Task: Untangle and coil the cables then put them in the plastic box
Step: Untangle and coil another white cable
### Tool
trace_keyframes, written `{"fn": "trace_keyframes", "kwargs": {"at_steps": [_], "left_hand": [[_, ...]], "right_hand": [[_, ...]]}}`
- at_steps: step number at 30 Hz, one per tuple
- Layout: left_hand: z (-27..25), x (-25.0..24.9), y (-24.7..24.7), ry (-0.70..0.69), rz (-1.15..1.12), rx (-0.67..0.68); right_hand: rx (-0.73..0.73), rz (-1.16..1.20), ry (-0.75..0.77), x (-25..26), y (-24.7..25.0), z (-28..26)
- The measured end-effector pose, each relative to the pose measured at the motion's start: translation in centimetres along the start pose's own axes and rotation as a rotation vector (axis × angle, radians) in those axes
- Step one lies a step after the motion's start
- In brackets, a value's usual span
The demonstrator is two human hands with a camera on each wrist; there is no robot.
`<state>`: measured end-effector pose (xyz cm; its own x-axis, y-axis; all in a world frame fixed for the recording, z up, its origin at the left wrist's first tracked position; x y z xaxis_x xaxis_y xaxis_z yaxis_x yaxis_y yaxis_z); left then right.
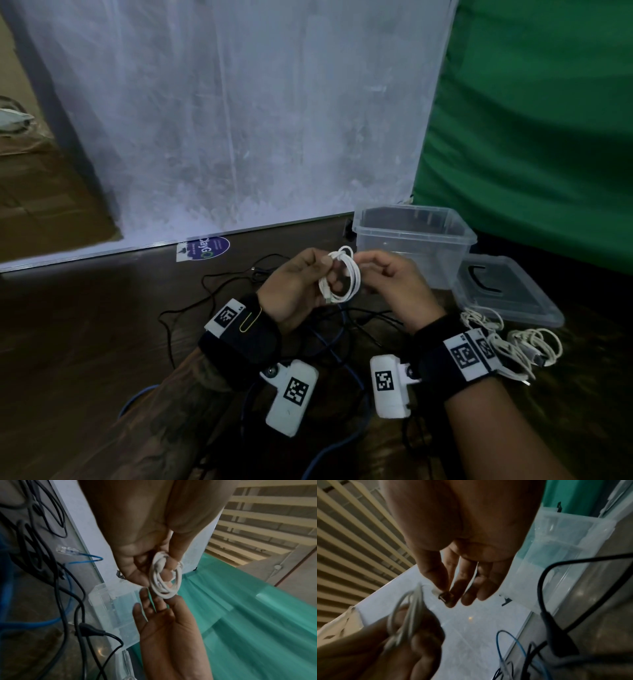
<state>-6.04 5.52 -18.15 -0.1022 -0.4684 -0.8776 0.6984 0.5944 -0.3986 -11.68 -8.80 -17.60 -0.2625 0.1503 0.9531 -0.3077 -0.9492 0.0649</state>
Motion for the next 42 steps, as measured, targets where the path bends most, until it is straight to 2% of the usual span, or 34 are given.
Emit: {"fn": "trace_keyframes", "kwargs": {"at_steps": [6, 9, 17, 24, 29, 33, 36, 42], "left_hand": [[0.2, 0.2, 1.5, -0.007, 0.143, -0.096], [0.1, 0.4, 1.4, -0.04, 0.185, -0.071], [0.1, 0.9, 1.6, -0.028, 0.216, -0.112], [0.5, 1.0, 2.6, 0.012, 0.289, -0.184], [1.0, 0.4, 2.4, 0.124, 0.294, -0.077], [1.8, -0.7, 0.7, 0.18, 0.264, 0.047], [2.8, -0.6, -0.9, 0.228, 0.261, 0.118], [4.2, 1.0, -2.2, 0.259, 0.357, 0.088]], "right_hand": [[0.056, 0.189, -0.2, -0.9, -1.3, -0.1], [0.164, 0.124, -0.234, -1.2, -2.5, -0.5], [0.235, 0.131, -0.293, -1.2, -2.3, -0.7], [0.106, 0.116, -0.206, -0.1, -0.1, -0.1], [0.248, -0.032, -0.2, 1.4, 1.0, -0.3], [0.344, -0.015, -0.24, 3.6, 2.6, -0.3], [0.328, 0.007, -0.255, 4.8, 4.0, -0.2], [0.203, -0.058, -0.299, 3.8, 6.4, -0.1]]}}
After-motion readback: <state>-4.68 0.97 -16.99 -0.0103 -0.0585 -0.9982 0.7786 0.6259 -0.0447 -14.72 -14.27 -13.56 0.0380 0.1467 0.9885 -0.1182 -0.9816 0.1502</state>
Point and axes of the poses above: each hand's wrist, its own z-axis towards the middle knuckle, its own y-axis out of the back of the hand, x = y × z, the point moved 5 cm from there along z, towards the middle knuckle, and after that the axes turned 2 degrees about -y, right-handed, at the moved point
